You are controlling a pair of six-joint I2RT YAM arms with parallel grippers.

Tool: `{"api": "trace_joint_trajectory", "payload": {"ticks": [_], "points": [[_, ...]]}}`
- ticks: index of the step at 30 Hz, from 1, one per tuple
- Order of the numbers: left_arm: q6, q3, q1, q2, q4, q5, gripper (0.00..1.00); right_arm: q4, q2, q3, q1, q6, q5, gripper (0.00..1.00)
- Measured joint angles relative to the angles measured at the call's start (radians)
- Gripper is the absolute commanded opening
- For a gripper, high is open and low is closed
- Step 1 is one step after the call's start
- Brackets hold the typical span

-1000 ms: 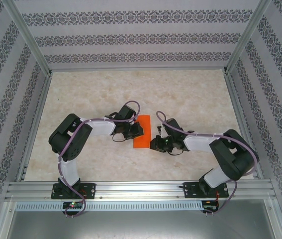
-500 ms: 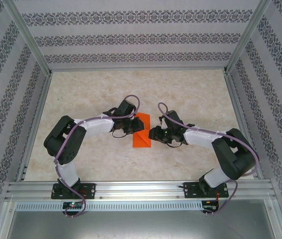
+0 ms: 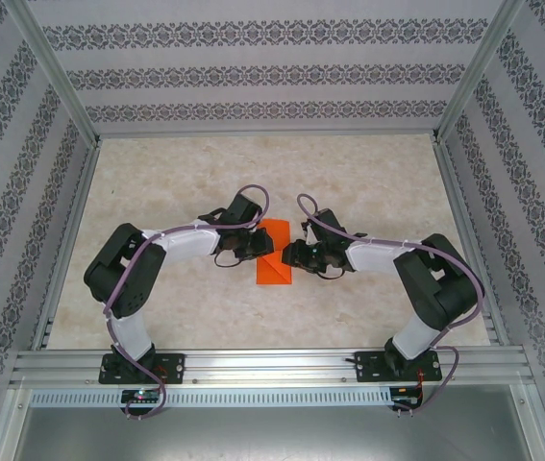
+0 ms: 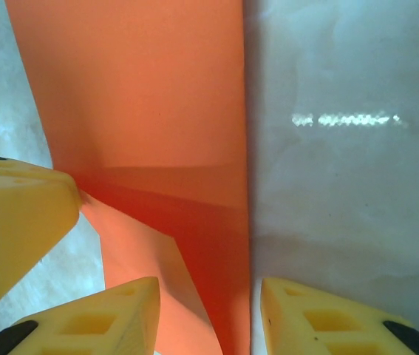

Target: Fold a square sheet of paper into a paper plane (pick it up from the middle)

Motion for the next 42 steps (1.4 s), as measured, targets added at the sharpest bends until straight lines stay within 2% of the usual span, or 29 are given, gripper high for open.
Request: {"api": "trace_joint_trajectory", "payload": {"ticks": [14,30,35,39,42], "points": [[0.014,0.000,0.000,0.039,-0.009,-0.003,0.16,0.010,0.027,0.016,-0.008,0.004,-0.035,0.39],[0.014,0.000,0.000,0.039,-0.011,-0.003,0.17,0.130,0.041,-0.013,-0.010,0.008,-0.097,0.36],[0.014,0.000,0.000,0.039,-0.011,-0.003,0.17,0.151,0.047,-0.020,-0.010,0.006,-0.112,0.29],[0.014,0.000,0.000,0.039,-0.011,-0.003,0.17,0.171,0.066,-0.020,-0.010,0.006,-0.126,0.28],[0.014,0.000,0.000,0.039,-0.011,-0.003,0.18,0.178,0.074,-0.020,-0.010,0.007,-0.131,0.22]]}}
